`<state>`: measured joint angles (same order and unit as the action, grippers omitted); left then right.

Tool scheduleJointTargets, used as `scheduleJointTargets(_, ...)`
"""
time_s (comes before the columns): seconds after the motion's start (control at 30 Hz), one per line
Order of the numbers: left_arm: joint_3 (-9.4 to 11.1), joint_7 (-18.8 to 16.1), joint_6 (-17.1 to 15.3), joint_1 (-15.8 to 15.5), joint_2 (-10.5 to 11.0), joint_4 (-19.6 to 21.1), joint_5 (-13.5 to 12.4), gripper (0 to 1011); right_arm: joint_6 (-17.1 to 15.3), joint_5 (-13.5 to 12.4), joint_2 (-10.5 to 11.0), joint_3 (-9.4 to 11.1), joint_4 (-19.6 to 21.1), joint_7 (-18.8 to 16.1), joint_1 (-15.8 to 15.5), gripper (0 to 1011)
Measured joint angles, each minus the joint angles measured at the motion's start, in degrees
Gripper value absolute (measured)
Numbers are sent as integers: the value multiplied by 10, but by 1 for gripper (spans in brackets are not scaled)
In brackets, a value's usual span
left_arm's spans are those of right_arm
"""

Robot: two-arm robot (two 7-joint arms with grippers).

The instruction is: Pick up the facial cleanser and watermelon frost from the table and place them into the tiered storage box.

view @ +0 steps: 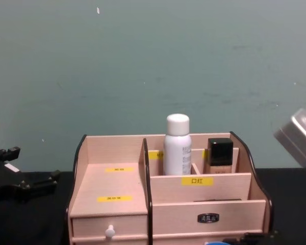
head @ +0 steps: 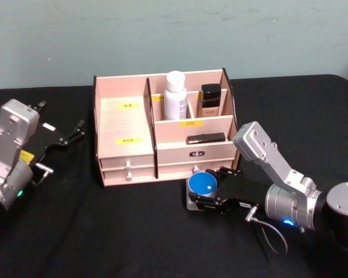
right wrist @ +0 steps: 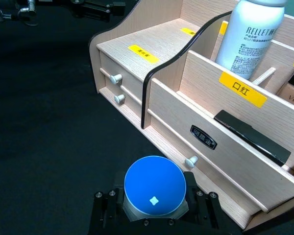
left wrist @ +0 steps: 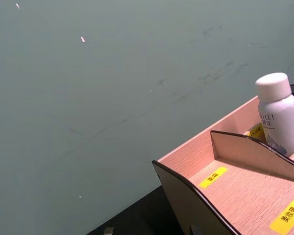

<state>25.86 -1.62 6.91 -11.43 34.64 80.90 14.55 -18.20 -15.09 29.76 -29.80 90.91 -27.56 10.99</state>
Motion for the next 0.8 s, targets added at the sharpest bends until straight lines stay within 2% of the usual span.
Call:
scheduleJointTargets(0.5,0,0,0,0,0,0,0,1010,4,-7,1,5,4,-4,-1,729)
scheduleJointTargets(0.8,0,0,0,0,0,0,0,1010,4,-23,6,11,33,-15,4,729)
